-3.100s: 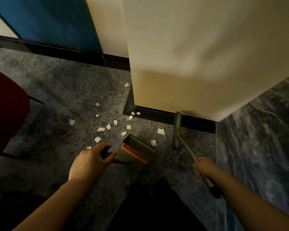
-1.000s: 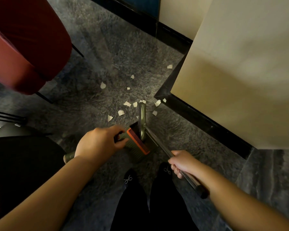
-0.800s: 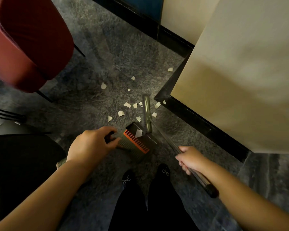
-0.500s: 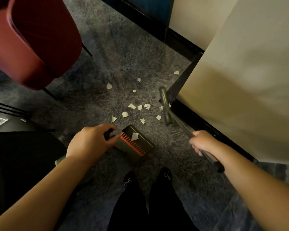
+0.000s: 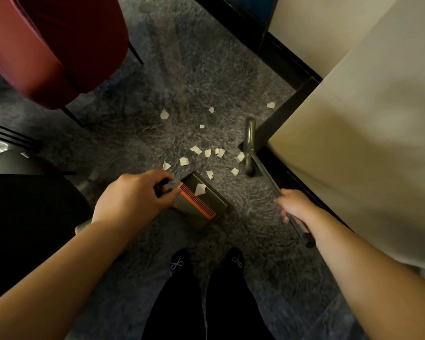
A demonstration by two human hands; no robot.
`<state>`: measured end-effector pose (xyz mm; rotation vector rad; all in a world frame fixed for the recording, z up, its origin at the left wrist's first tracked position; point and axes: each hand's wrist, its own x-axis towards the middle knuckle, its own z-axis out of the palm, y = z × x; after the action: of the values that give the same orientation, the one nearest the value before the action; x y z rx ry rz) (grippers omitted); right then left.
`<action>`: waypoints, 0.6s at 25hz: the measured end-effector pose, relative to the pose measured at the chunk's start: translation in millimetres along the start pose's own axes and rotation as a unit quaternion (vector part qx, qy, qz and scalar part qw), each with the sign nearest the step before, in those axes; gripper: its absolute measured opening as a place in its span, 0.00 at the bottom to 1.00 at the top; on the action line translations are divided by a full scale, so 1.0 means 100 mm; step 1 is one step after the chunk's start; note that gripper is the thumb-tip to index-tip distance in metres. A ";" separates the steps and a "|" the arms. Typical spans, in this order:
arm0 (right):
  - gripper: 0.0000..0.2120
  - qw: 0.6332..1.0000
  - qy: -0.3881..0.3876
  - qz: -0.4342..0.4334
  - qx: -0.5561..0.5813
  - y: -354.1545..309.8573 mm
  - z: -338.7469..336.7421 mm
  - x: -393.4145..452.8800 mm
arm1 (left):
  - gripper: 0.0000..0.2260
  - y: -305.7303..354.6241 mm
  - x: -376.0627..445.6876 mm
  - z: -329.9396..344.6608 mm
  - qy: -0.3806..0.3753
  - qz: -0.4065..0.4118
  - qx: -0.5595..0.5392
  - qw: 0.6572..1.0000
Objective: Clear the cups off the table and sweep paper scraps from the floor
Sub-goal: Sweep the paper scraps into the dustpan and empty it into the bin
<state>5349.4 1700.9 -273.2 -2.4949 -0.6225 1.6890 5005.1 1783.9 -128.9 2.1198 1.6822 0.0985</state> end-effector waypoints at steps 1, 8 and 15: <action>0.21 1.000 -0.013 0.000 0.007 0.04 0.06 0.00 | 0.12 0.01 0.00 0.00 -0.001 0.000 0.003 1.000; 0.17 0.996 -0.071 -0.002 0.049 0.41 0.52 -0.40 | 0.12 0.07 0.04 -0.03 0.000 -0.014 0.003 1.000; 0.25 0.996 -0.054 -0.018 0.063 0.56 0.54 -0.76 | 0.11 0.02 -0.01 -0.03 0.004 -0.002 0.009 1.000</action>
<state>5292.9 1612.9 -243.9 -2.3065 -0.5471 1.8002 5005.8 1783.0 -124.8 2.1318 1.6969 0.0920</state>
